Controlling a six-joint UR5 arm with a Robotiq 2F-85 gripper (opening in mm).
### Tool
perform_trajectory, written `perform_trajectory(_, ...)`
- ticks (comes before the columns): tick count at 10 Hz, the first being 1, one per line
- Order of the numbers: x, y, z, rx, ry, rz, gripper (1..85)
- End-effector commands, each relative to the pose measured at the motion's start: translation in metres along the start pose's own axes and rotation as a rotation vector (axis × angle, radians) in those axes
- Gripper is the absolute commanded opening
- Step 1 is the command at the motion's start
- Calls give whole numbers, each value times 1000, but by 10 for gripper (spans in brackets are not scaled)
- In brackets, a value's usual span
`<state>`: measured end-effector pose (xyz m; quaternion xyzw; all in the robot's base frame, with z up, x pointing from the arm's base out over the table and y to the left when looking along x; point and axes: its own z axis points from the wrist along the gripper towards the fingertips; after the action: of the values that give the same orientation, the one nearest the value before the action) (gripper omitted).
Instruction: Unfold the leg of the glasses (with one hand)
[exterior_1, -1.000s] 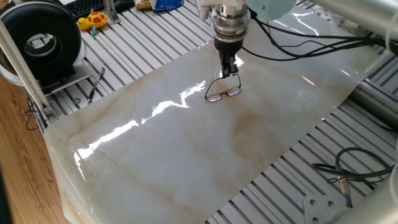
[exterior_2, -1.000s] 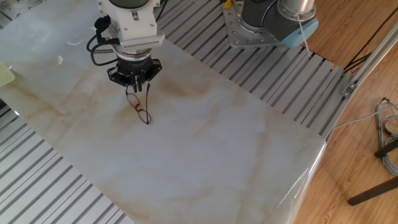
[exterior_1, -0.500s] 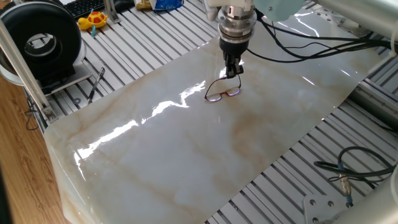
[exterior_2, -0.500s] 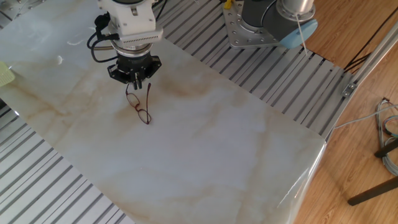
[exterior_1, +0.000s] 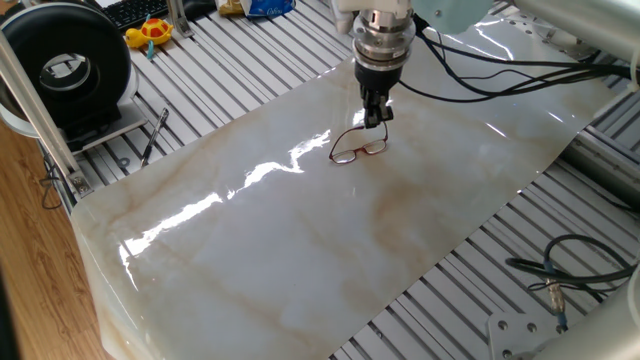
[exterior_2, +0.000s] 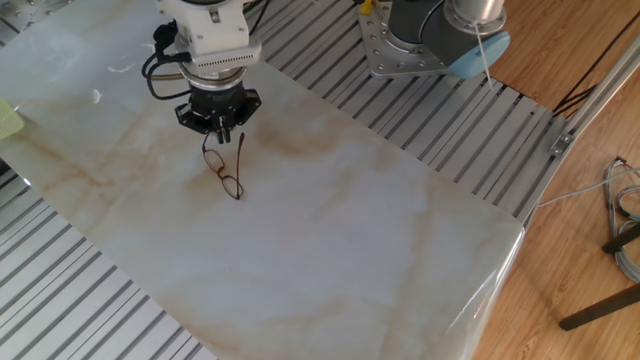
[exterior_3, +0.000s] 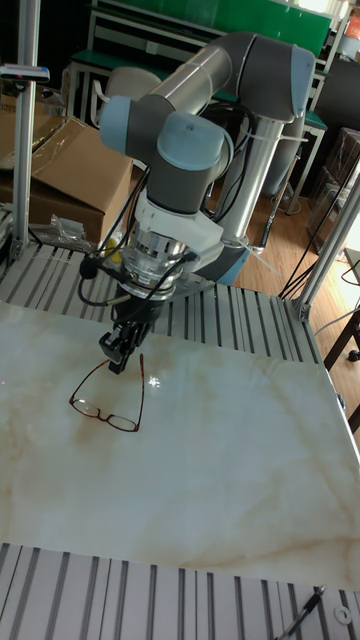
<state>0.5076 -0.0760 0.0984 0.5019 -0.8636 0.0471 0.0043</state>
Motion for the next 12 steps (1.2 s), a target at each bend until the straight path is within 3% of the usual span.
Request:
perform_trajectory(1, 9, 1, -2, 0, 10, 1, 150)
perform_trajectory(9, 23, 3, -6, 5, 28, -11, 133)
perform_trajectory(12, 11, 0, -17, 16, 29, -13, 133)
